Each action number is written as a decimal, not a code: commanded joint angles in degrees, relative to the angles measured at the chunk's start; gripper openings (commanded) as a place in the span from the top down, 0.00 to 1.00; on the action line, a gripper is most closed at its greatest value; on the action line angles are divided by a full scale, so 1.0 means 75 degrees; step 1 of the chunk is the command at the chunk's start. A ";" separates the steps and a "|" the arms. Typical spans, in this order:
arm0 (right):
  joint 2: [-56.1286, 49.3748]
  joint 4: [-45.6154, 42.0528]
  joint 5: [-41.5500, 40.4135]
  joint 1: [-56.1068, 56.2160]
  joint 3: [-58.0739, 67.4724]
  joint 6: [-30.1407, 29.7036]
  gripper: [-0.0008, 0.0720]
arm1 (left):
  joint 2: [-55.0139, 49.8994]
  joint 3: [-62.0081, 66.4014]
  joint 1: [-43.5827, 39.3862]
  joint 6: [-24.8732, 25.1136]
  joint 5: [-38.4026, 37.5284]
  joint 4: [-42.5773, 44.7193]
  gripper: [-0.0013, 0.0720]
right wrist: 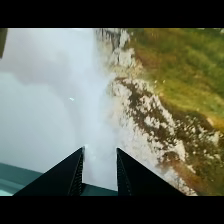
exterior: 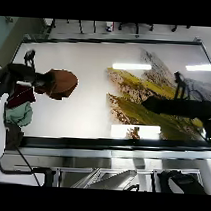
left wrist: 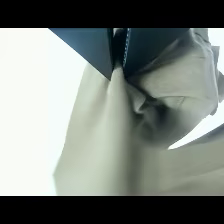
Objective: Fold the shirts.
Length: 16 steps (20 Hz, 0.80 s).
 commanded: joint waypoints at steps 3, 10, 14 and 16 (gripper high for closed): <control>0.0079 0.0166 -0.1792 -0.1399 0.1189 -0.0866 0.64 | 0.2119 -0.0111 -0.2063 -0.0102 0.0726 -0.0831 0.97; 0.0481 0.0052 -0.2559 -0.2002 0.1180 -0.1145 0.64 | 0.2888 -0.2734 -0.5336 -0.1192 -0.0685 -0.0828 0.96; 0.0481 0.0061 -0.2739 -0.2002 0.0935 -0.1142 0.63 | 0.2098 -0.3369 -0.6341 -0.1816 -0.2078 -0.0845 0.90; 0.0484 0.0087 -0.2897 -0.2002 0.0930 -0.1139 0.63 | 0.1751 -0.2984 -0.6234 -0.1883 -0.1684 -0.0836 0.02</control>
